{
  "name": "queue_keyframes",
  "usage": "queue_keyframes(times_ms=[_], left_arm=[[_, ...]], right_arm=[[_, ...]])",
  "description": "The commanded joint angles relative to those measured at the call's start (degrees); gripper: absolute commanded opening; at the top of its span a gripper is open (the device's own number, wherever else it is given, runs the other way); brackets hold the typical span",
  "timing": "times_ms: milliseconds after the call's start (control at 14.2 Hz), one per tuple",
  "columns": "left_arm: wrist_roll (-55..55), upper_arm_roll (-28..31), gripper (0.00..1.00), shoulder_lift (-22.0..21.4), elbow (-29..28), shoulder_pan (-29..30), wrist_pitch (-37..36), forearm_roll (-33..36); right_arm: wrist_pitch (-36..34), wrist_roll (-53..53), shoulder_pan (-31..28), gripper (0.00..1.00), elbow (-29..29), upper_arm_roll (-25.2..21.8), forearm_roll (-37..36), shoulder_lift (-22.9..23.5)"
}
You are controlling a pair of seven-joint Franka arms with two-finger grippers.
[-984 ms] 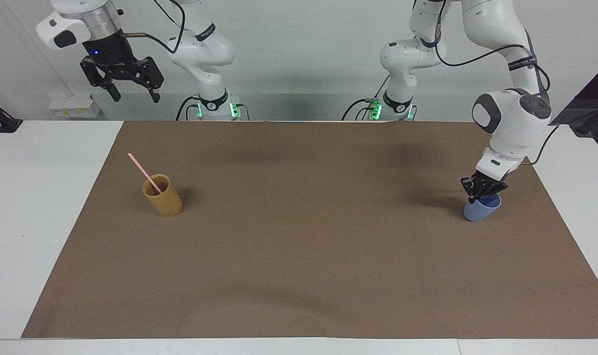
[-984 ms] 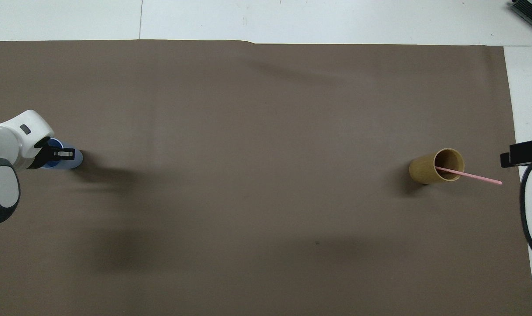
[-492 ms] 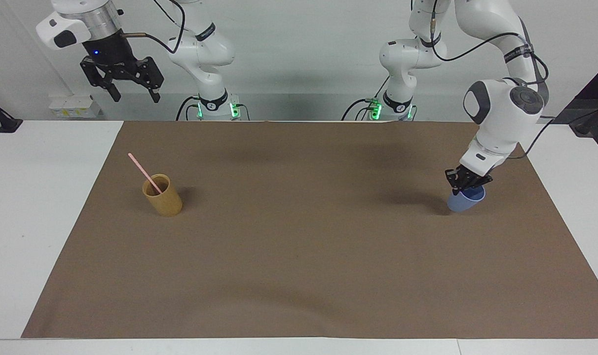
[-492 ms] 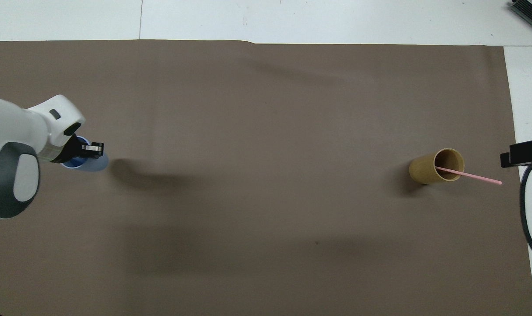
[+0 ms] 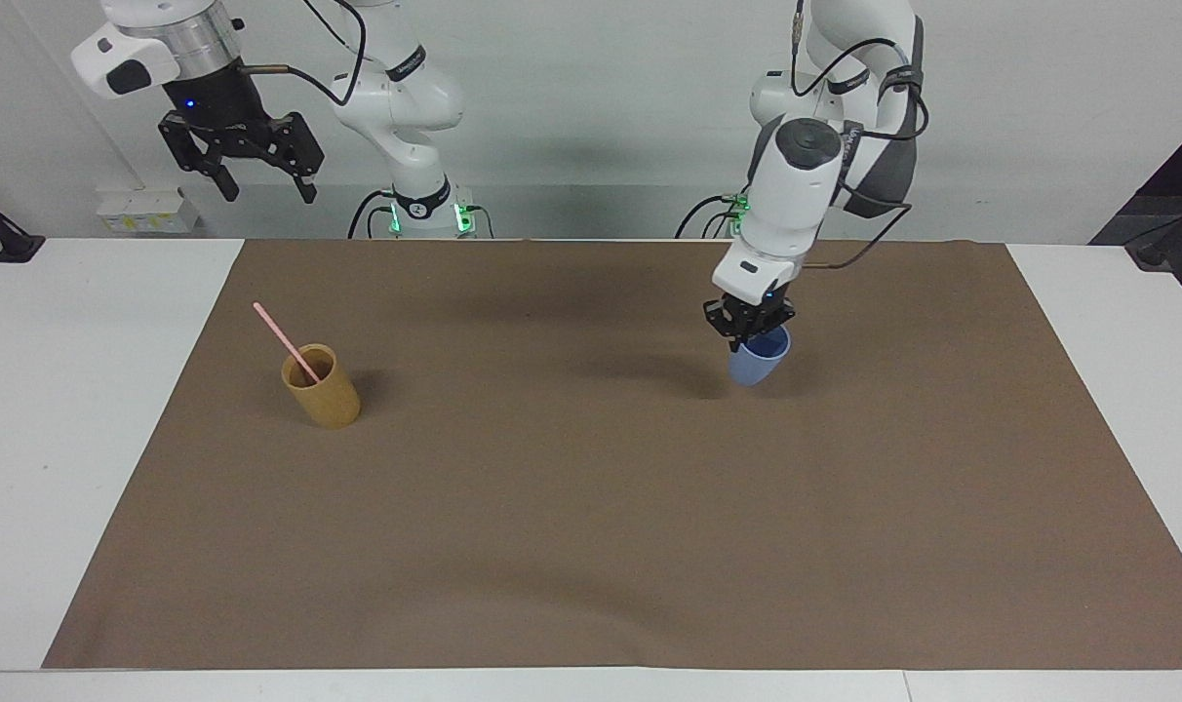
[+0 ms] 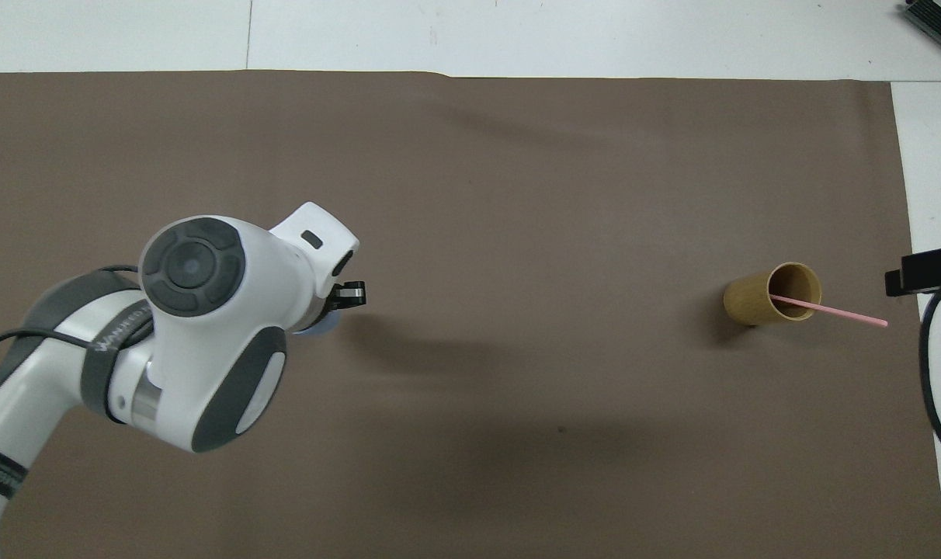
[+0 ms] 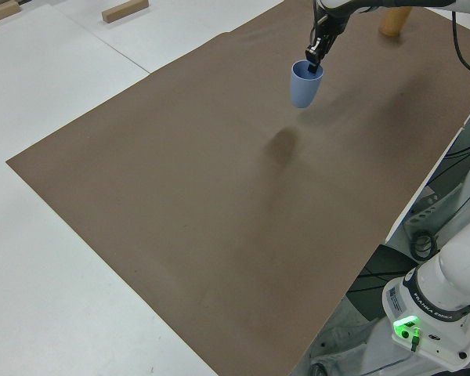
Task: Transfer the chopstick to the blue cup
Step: 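Carry the blue cup with the left gripper toward the table center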
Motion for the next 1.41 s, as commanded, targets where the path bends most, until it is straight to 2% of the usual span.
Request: queue_keyframes(times_ms=[0,211,492,844,1336], left_arm=[[-5.3,1.1,0.00,0.5,-0.9,-3.3,4.0,3.5],[-5.5,1.2,0.00,1.6,-2.1,-3.3,8.4,3.6],[-6.8,1.2,0.00,2.9,-3.7,-3.3,10.2,6.1],[-9.1,1.2,0.00,4.5,-4.3,-5.7,10.7,7.2],[-9.1,1.2,0.00,4.5,-4.3,-6.1,10.3,8.5]], right_arm=[[-0.4,0.8,-1.0,1.00,0.2,0.5,1.2,-0.2],[-0.3,0.8,-1.3,1.00,0.2,0.5,1.2,-0.2],[-0.5,0.8,-1.3,1.00,0.1,0.5,1.2,-0.2],[-0.5,0.7,-1.3,1.00,0.1,0.5,1.2,-0.2],[-0.7,0.7,-1.3,1.00,0.2,0.5,1.2,-0.2]])
